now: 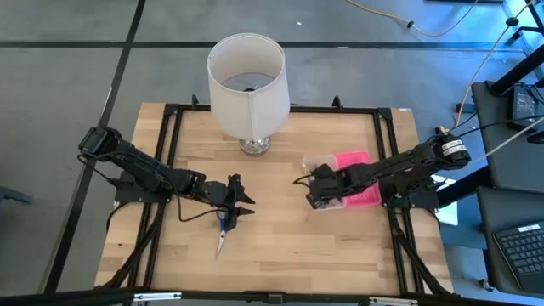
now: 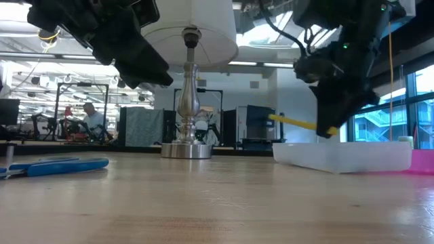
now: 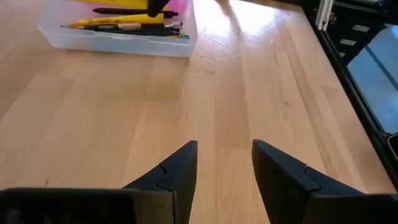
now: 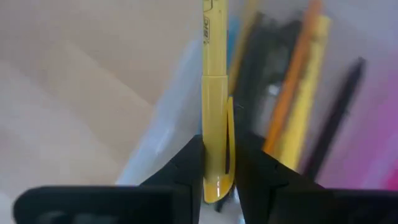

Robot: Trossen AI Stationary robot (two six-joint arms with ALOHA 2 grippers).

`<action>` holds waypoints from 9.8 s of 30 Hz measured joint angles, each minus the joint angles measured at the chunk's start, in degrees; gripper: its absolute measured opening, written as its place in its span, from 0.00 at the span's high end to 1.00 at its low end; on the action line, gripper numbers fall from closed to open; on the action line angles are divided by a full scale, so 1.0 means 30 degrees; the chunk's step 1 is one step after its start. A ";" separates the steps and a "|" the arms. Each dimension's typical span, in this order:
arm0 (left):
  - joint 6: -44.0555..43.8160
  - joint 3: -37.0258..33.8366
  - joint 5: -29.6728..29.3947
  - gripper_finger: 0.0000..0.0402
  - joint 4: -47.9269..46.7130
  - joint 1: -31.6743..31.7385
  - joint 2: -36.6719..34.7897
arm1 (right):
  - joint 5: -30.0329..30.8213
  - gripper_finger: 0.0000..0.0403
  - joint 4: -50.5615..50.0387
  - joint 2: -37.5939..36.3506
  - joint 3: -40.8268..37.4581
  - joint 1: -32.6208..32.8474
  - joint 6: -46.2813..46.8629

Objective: Pick & place school supplies into a supply box
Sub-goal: Put the yellow pen into the supply box, then put the blue scissors into the supply box

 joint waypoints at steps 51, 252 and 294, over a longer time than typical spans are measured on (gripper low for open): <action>-1.4906 0.0000 0.0758 0.64 -1.0928 -0.1770 0.0015 | -0.2028 0.57 0.0239 -0.0007 -0.2390 -0.0437 0.2360; 0.1661 0.0014 0.9908 0.96 0.3686 0.0896 0.0131 | -0.4516 0.77 1.1780 0.5989 0.9697 0.3548 -3.2710; 0.1717 0.0007 1.0675 0.75 0.5025 0.1111 0.0117 | -0.3933 0.90 1.2021 0.6003 0.9632 0.3675 -3.2132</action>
